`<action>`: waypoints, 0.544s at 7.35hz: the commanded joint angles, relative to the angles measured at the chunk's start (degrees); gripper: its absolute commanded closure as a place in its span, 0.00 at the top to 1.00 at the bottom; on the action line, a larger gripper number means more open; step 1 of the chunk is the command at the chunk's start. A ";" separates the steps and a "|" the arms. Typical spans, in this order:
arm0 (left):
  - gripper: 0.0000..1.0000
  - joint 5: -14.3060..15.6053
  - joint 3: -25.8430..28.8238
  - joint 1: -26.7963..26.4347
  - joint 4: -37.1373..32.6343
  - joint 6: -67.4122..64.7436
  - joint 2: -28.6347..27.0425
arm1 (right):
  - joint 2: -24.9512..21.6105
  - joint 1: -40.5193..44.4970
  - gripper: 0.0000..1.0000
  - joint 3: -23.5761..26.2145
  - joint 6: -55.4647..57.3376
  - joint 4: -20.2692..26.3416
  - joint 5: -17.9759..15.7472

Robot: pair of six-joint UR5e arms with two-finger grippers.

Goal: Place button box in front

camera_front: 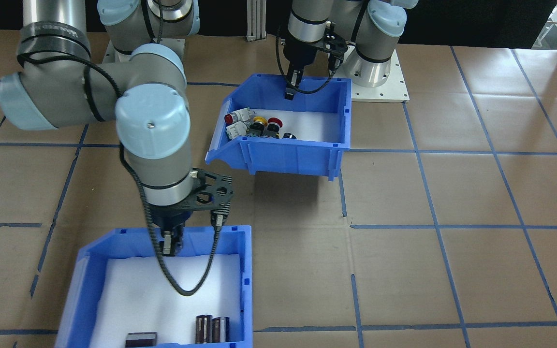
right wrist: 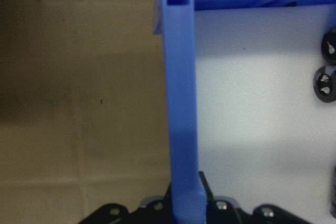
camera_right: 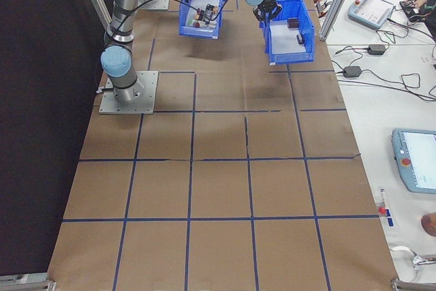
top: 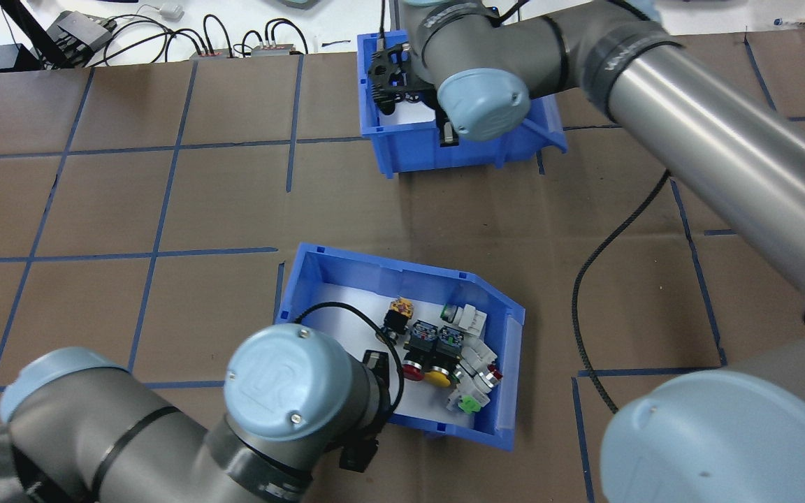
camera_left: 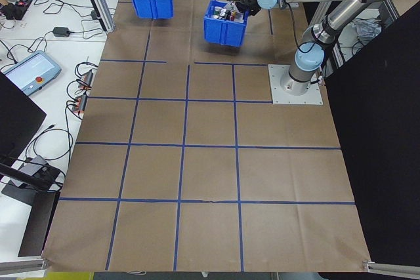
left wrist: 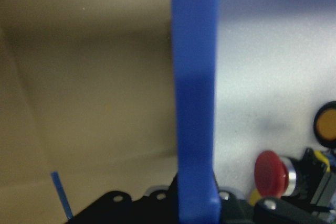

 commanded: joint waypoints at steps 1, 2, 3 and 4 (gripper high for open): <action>0.00 0.16 5.68 6.21 -0.63 4.18 -3.76 | -8.34 -9.96 0.03 10.61 -11.07 -0.60 1.32; 0.00 0.16 11.64 6.21 -1.07 4.01 -7.97 | -11.50 -13.92 0.03 15.01 -17.04 -3.48 1.76; 0.00 0.16 18.05 6.21 -2.20 4.01 -13.58 | -14.49 -17.27 0.03 18.62 -19.89 -3.77 1.76; 0.00 -0.62 24.29 5.95 -2.47 2.97 -19.99 | -18.00 -20.09 0.03 22.57 -21.83 -3.77 2.03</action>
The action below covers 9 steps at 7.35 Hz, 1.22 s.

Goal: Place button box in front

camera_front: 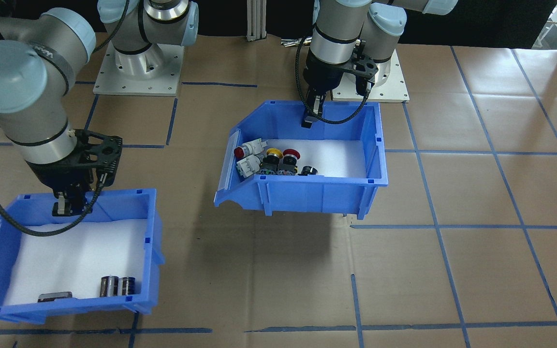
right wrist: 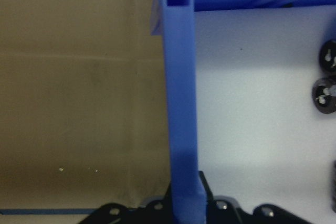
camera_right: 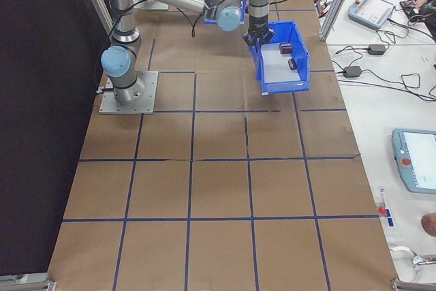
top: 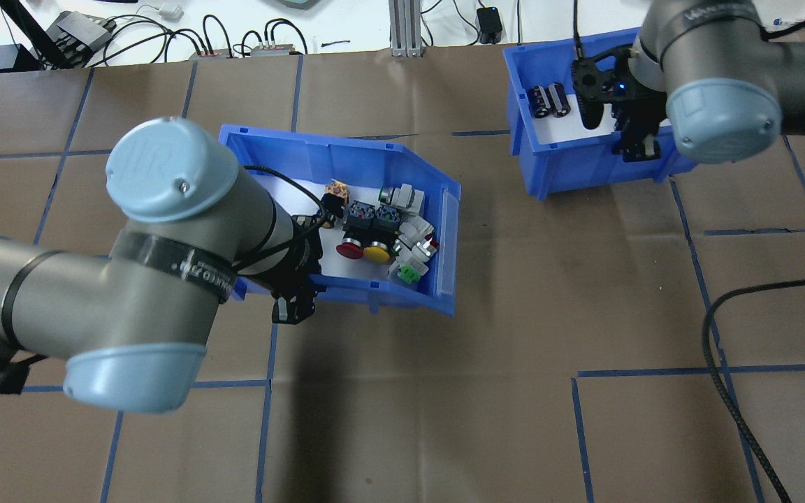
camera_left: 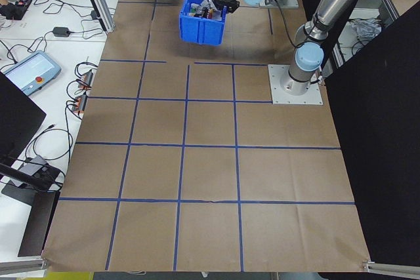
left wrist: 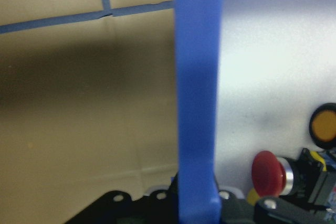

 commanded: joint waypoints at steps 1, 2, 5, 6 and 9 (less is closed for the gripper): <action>0.00 -1.57 12.80 -0.53 0.01 -1.84 -13.70 | -8.56 -5.84 0.03 9.44 -4.03 -0.60 0.93; 0.00 -4.80 17.64 -0.97 0.19 -4.37 -18.81 | -12.60 -7.16 0.03 12.53 -4.30 -0.43 0.85; 0.00 -4.83 27.24 -4.04 2.89 -7.64 -30.68 | -20.62 -12.86 0.03 19.57 -12.97 -0.08 1.11; 0.00 -4.92 29.70 -4.92 4.40 -9.74 -33.33 | -21.69 -14.89 0.03 20.72 -16.39 -0.17 1.98; 0.06 -5.00 32.36 -5.46 4.33 -11.25 -36.60 | -22.22 -15.44 0.03 20.03 -16.60 0.10 1.99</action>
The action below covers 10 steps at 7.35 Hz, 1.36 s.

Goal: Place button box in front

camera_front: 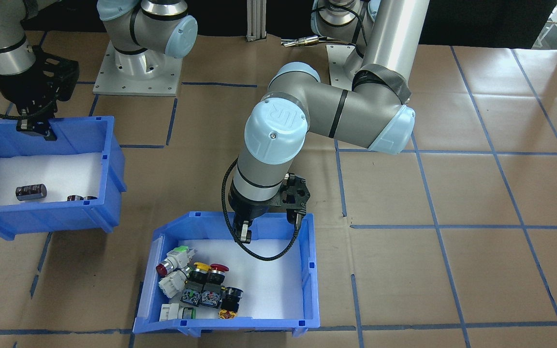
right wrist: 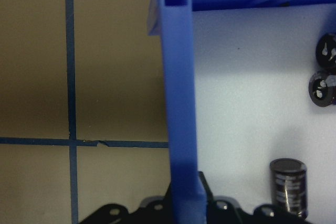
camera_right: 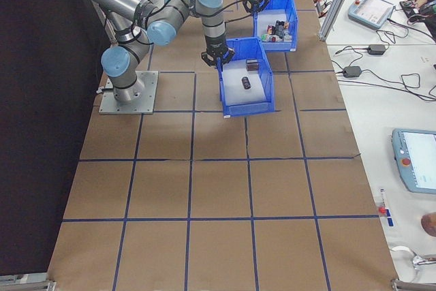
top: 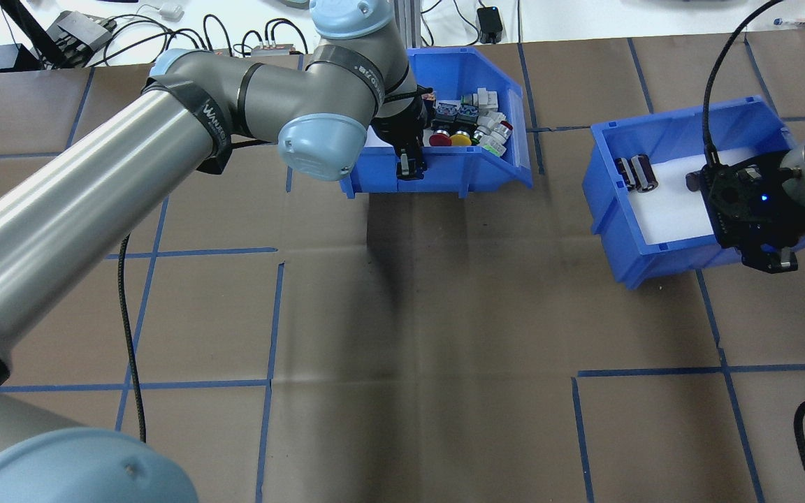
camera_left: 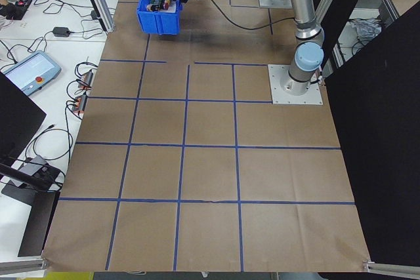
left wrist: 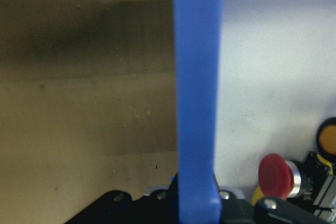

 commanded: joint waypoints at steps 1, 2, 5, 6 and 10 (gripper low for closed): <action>0.17 0.03 0.13 -0.33 -0.17 -0.16 -1.31 | -0.37 -0.06 0.03 -0.23 -0.22 0.20 0.00; 0.34 0.30 0.04 -0.42 -0.70 -0.16 -1.05 | -0.29 -0.06 0.03 -0.32 -0.22 0.20 0.00; 1.00 -0.49 -0.83 -0.60 -0.79 0.63 0.17 | -0.28 -0.32 0.03 -0.41 -0.13 2.73 1.22; 1.00 -0.49 -0.75 -0.42 -0.79 0.63 1.32 | -0.28 -0.32 0.03 -0.41 0.04 3.79 2.01; 0.99 3.08 -1.00 5.88 -15.71 31.26 12.63 | -7.63 -0.06 0.03 6.23 0.57 4.16 1.85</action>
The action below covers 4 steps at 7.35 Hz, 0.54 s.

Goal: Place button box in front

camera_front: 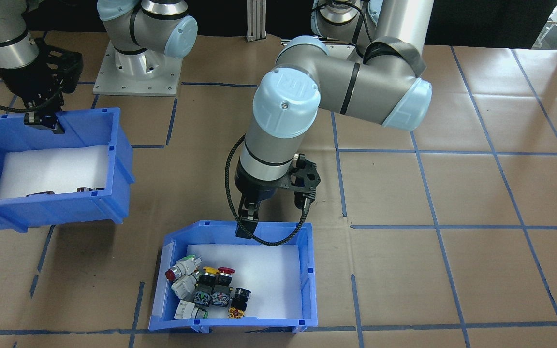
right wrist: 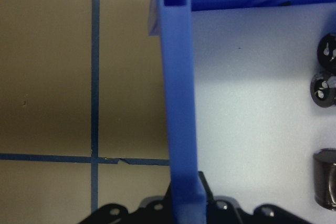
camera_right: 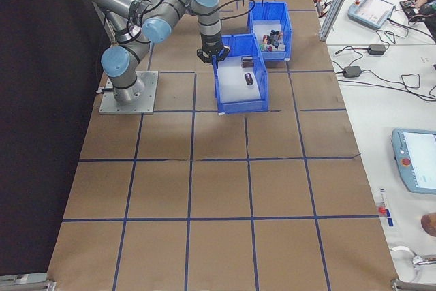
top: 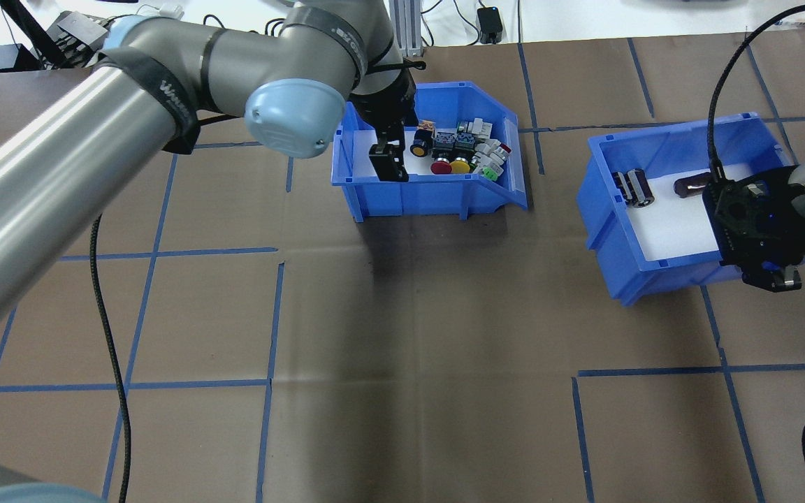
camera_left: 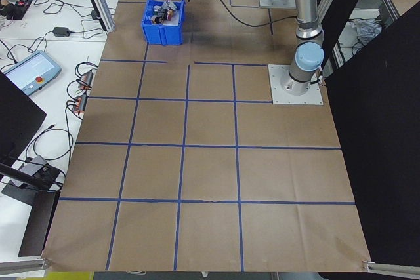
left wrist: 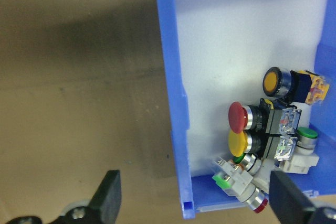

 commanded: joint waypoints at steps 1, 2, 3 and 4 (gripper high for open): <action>0.99 5.27 -0.68 4.23 -9.99 26.12 7.15 | -7.55 0.43 0.03 6.48 1.85 -0.02 0.80; 0.99 6.95 -0.77 5.82 -14.21 38.42 10.22 | -9.76 1.04 0.03 8.42 2.38 0.07 0.90; 0.99 8.36 -1.21 7.83 -17.13 50.38 12.95 | -9.96 2.70 0.03 9.14 3.78 0.07 0.90; 1.00 11.25 -2.95 9.59 -19.59 61.72 16.37 | -9.96 6.63 0.03 9.23 7.62 0.16 0.81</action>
